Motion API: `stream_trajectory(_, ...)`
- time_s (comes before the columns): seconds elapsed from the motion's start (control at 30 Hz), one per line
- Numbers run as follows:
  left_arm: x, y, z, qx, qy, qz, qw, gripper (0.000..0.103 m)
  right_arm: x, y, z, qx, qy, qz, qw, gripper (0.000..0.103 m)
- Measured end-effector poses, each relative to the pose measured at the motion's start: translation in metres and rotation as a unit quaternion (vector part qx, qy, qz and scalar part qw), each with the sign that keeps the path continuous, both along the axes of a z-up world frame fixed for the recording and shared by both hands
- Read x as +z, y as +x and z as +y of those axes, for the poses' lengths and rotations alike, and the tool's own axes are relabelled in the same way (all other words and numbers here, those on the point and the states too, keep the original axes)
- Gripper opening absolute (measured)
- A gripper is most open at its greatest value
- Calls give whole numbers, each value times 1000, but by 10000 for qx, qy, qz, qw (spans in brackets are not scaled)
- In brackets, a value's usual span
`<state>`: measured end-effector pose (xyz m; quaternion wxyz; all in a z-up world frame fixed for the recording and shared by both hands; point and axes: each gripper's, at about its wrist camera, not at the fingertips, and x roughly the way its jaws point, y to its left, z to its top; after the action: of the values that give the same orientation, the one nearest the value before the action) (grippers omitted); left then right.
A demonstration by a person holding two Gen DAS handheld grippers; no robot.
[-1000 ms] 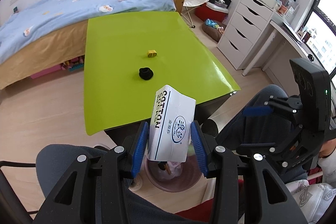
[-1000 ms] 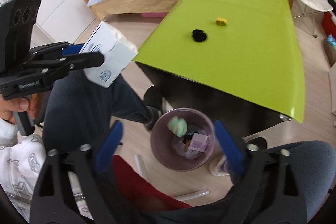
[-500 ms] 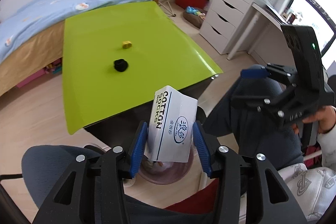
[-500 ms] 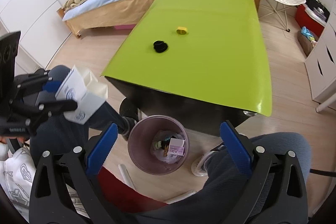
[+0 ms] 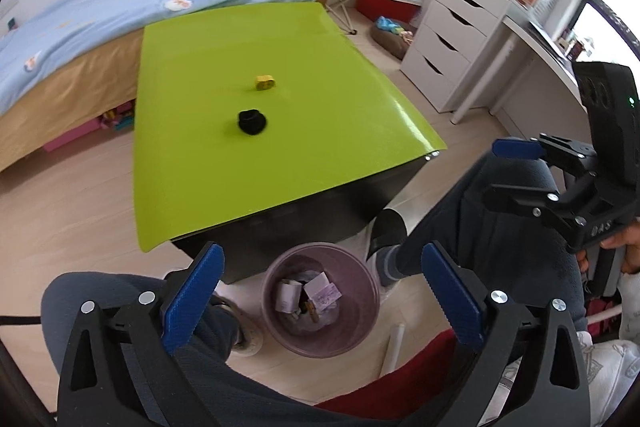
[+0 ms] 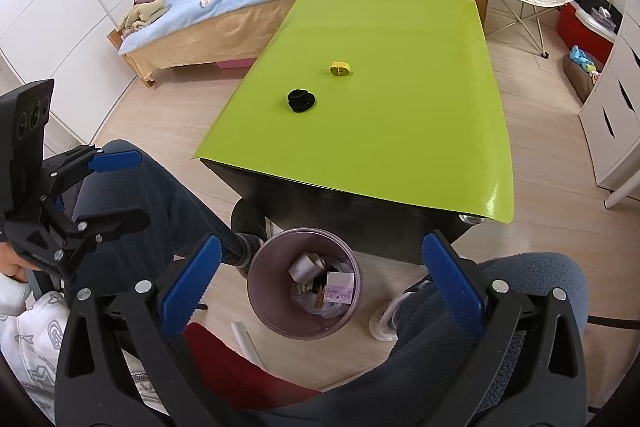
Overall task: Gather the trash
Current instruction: 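Grasp the black sock on the table with the left gripper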
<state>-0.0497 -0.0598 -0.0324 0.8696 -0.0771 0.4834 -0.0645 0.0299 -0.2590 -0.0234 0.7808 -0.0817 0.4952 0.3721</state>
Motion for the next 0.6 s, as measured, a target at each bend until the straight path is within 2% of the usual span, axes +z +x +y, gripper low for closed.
stream_trajectory(0.3,1,1,10,234,-21,15,9997,95,1,1,7,25,-1,30,10000,100)
stream_trajectory(0.6,7,19,23,422,20,-59,9991,95,4,23,17,-81,-21,56,9999,100)
